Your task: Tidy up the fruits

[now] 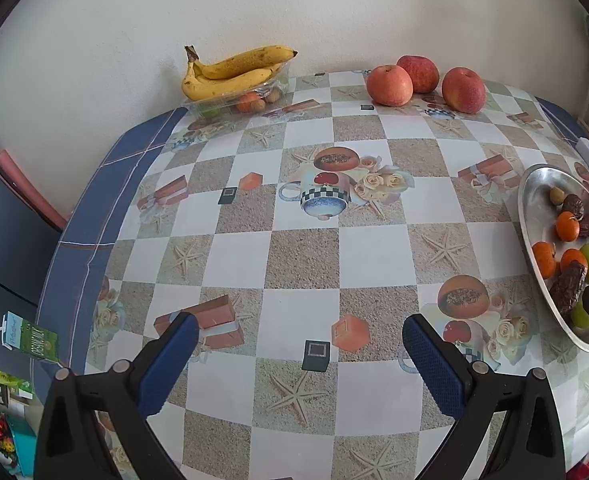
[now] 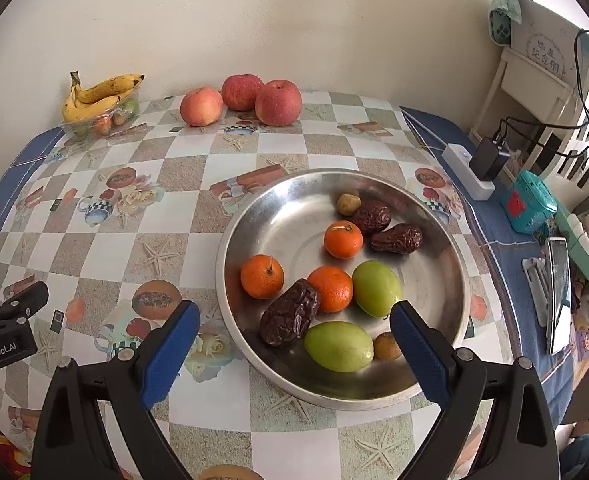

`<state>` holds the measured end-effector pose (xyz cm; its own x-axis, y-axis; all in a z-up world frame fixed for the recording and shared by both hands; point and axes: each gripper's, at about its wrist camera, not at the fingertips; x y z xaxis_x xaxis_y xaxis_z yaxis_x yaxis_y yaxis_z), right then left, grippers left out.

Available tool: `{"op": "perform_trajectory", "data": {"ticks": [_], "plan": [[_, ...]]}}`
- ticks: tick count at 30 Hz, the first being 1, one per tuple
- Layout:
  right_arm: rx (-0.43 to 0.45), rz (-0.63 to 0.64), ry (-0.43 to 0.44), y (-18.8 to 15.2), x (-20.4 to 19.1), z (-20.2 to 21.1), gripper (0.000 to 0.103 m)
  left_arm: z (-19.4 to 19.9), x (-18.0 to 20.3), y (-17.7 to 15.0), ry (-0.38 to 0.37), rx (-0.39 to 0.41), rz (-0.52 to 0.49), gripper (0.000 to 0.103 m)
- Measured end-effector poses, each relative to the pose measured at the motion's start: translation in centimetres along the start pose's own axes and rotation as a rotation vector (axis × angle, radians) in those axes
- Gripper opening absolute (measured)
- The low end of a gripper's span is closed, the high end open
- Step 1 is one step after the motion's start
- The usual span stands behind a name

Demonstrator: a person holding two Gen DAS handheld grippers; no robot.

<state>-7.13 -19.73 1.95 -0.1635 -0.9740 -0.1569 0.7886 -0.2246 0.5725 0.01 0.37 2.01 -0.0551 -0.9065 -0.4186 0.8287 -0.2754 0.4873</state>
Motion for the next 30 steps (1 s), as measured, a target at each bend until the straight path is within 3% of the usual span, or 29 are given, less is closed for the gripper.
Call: {"op": "perform_trajectory", "data": {"ticks": [14, 30], "plan": [[-0.014, -0.012, 0.029, -0.12, 0.08, 0.2, 0.096, -0.66, -0.54, -0.21, -0.043, -0.078, 0.023, 0.103], [-0.029, 0.0, 0.038, -0.21, -0.16, -0.01, 0.096, -0.64, -0.49, -0.24, -0.044, -0.078, 0.019, 0.103]]}}
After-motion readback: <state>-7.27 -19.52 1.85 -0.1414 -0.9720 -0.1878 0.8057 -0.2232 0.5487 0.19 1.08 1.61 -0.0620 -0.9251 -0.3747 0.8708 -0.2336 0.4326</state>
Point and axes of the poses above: each gripper's, at about its wrist camera, not at the fingertips, and z roughly against the way its jaws point, x to its right, y to its top, and after that the axes turned 15 degrees about y, right-handed
